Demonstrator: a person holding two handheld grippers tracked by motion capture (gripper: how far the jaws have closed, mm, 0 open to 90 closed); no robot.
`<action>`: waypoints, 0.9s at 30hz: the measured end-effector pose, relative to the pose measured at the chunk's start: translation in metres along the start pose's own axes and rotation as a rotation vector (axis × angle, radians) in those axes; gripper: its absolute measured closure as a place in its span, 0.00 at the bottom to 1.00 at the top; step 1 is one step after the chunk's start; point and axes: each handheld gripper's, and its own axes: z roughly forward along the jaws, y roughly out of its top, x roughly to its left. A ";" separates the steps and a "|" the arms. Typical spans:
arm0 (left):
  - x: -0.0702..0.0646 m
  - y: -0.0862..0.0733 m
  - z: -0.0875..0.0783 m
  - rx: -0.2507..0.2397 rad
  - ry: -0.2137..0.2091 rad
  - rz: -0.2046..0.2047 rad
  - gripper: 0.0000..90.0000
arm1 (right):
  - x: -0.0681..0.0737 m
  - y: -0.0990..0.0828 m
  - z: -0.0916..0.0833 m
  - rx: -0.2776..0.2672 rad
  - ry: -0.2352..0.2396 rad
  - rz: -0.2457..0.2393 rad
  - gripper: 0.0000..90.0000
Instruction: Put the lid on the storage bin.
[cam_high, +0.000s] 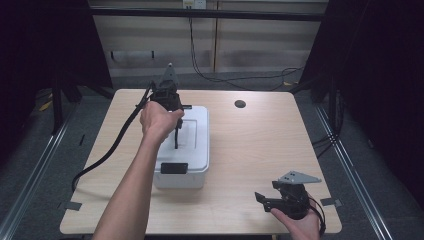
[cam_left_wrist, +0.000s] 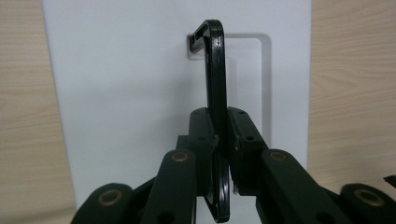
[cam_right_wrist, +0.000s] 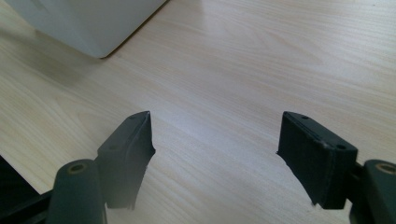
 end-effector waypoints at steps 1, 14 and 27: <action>0.001 0.000 -0.001 0.002 0.004 0.003 0.90 | 0.000 0.000 0.000 0.000 -0.001 0.000 0.29; 0.026 0.002 0.000 0.002 -0.020 0.003 0.81 | 0.000 0.000 0.000 0.000 -0.005 0.000 0.29; 0.045 0.002 -0.014 -0.051 -0.063 0.104 0.58 | 0.000 0.000 0.000 -0.002 0.000 -0.003 0.29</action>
